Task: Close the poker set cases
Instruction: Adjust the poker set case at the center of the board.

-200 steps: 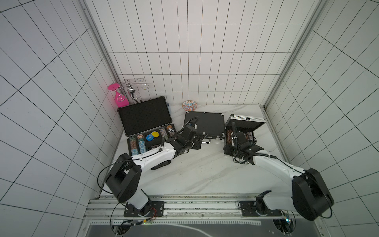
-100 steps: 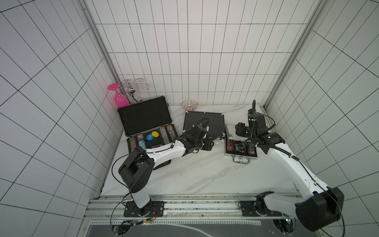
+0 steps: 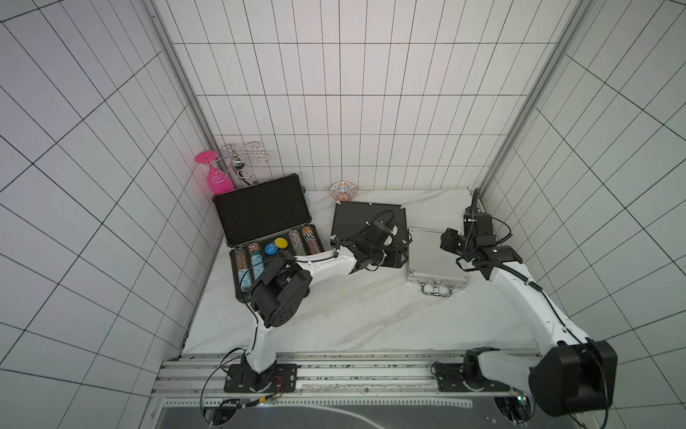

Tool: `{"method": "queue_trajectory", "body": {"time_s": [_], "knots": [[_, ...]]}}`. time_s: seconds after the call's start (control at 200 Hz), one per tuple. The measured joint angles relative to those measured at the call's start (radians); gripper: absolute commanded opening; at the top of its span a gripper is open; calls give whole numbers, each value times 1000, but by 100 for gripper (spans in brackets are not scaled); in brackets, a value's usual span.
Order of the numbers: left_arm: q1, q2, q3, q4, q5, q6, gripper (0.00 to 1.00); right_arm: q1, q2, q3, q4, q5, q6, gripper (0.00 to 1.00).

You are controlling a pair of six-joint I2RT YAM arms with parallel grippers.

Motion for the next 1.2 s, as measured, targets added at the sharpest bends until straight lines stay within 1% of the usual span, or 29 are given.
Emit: {"method": "queue_trajectory", "body": {"time_s": [0.1,0.175,0.295,0.57,0.655,0.71,0.819,0.939,1.044,1.204], "knots": [[-14,21,3,-4,2,5,58,-52,3,-71,22,-4,7,60],[-24,51,37,-16,4,16,58,-77,5,-114,39,-4,14,63],[-33,103,93,-18,4,27,58,-109,22,-154,64,-3,27,65],[-35,157,138,-34,4,37,58,-198,28,-233,133,-9,33,67],[-38,172,154,-37,4,42,55,-221,41,-275,160,-32,36,64],[-40,183,168,-41,3,50,53,-230,51,-301,187,-54,43,60],[-44,197,195,-55,0,71,51,-233,44,-330,247,-99,47,52],[-43,212,233,-90,-4,91,51,-232,-5,-393,312,-117,60,50],[-32,230,272,-122,-4,107,51,-215,-69,-443,313,-109,90,49],[-14,262,335,-160,-17,134,51,-132,-145,-479,274,-70,148,49]]}}
